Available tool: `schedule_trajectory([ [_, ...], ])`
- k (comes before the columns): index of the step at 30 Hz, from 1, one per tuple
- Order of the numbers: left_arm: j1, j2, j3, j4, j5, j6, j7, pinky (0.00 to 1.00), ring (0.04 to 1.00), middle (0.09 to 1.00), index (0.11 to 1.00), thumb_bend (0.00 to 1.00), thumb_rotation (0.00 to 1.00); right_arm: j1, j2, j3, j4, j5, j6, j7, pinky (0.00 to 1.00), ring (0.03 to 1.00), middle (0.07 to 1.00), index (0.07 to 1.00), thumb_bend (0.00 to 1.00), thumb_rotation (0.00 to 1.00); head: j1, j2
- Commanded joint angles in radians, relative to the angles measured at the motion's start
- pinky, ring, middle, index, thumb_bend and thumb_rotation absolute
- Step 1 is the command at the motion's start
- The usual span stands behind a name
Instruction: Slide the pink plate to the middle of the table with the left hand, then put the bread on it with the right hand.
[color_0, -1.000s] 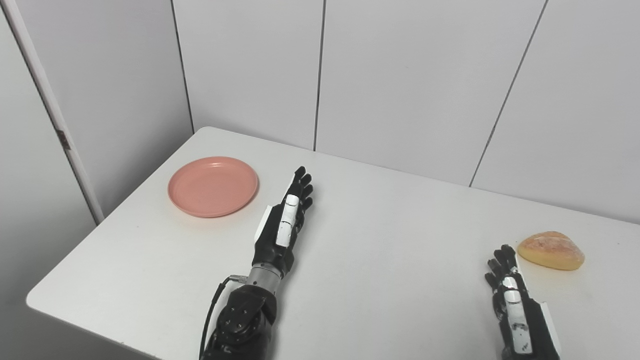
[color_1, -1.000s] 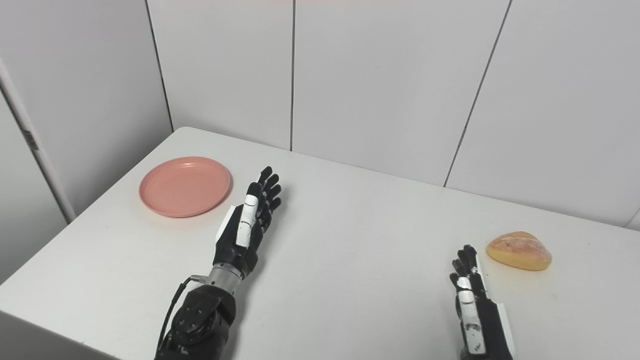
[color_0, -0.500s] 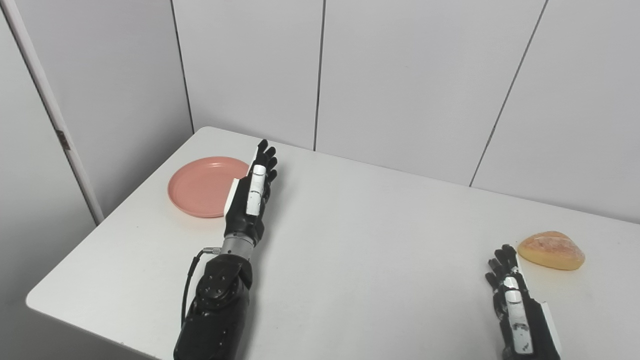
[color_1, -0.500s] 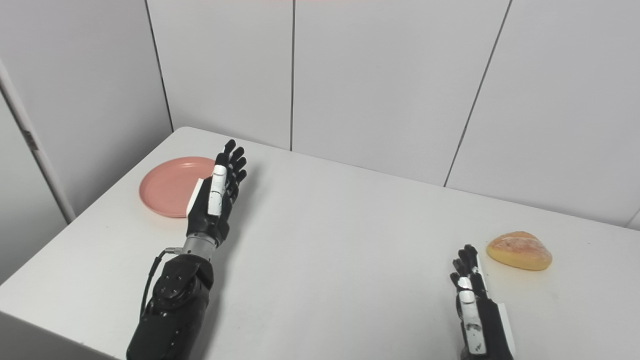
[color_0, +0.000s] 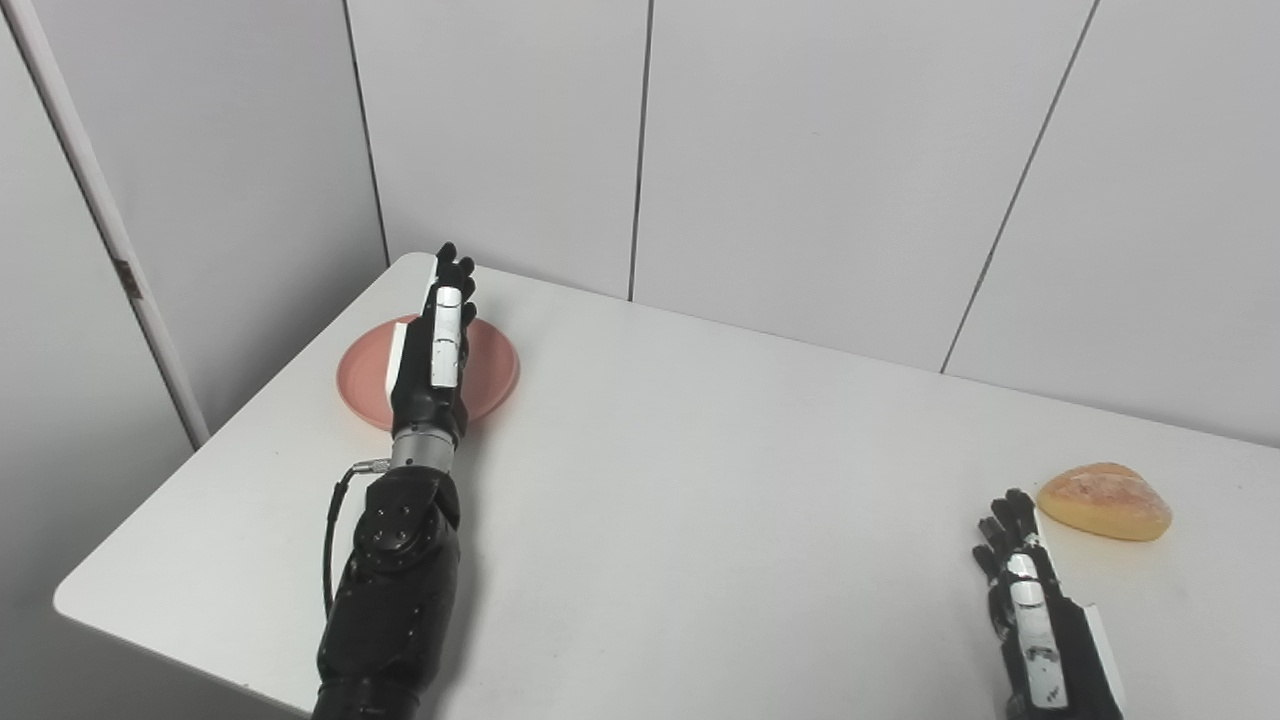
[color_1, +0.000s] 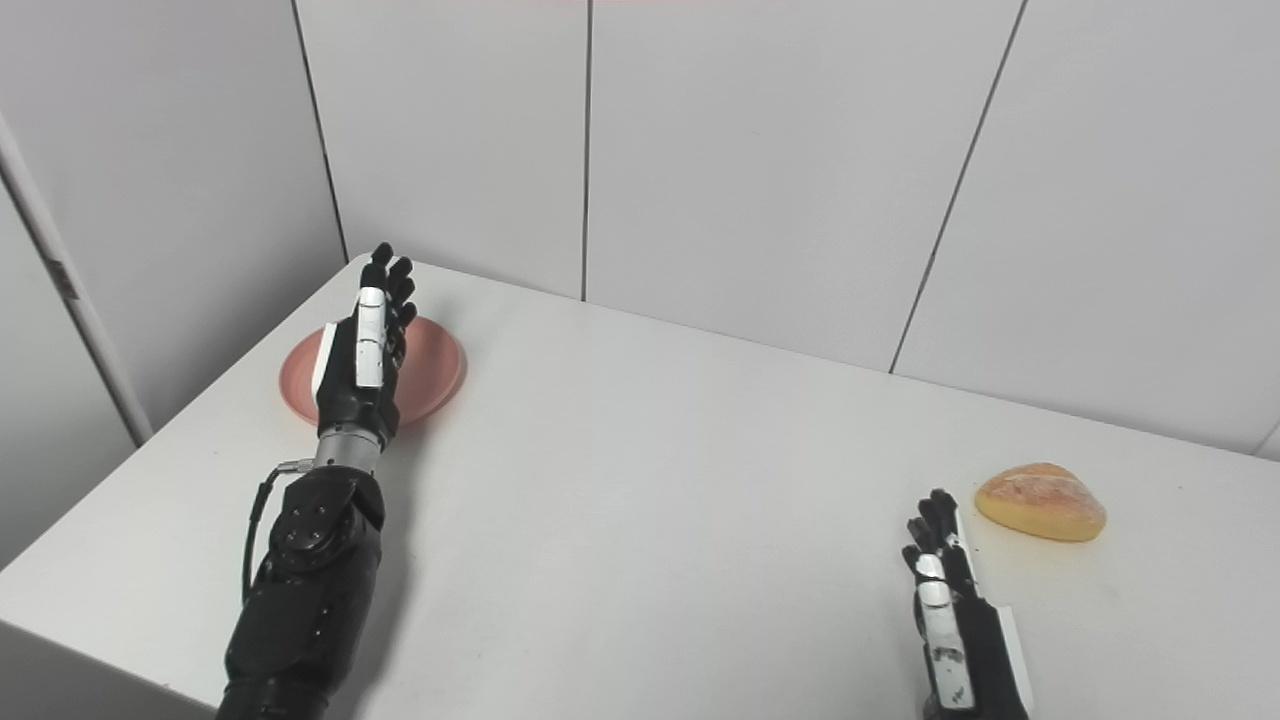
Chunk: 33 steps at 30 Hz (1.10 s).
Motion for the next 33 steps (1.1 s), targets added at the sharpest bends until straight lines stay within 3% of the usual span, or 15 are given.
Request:
schedule_trajectory([
  [1,-0.057,0.044,0.011,0.004,0.016,-0.039,0.018,1.0,0.975,0.957,0.95,0.75,1.0,0.021,0.008,-0.001,0.047,0.001,-0.056,0.001,1.0,1.0,1.0,1.0,0.63,0.91,-0.001,0.001],
  [16,-0.124,0.145,0.07,0.203,-0.014,-0.094,0.034,1.0,0.988,0.96,0.963,0.83,1.0,0.019,0.011,-0.001,0.044,0.005,-0.056,0.002,1.0,1.0,1.0,1.0,0.63,0.9,0.002,0.002],
  [33,-0.178,0.236,0.127,0.444,-0.044,-0.208,0.05,1.0,0.953,0.938,0.969,0.8,1.0,0.031,0.002,-0.005,0.033,-0.008,-0.067,-0.004,1.0,1.0,1.0,1.0,0.59,0.89,0.01,0.001],
])
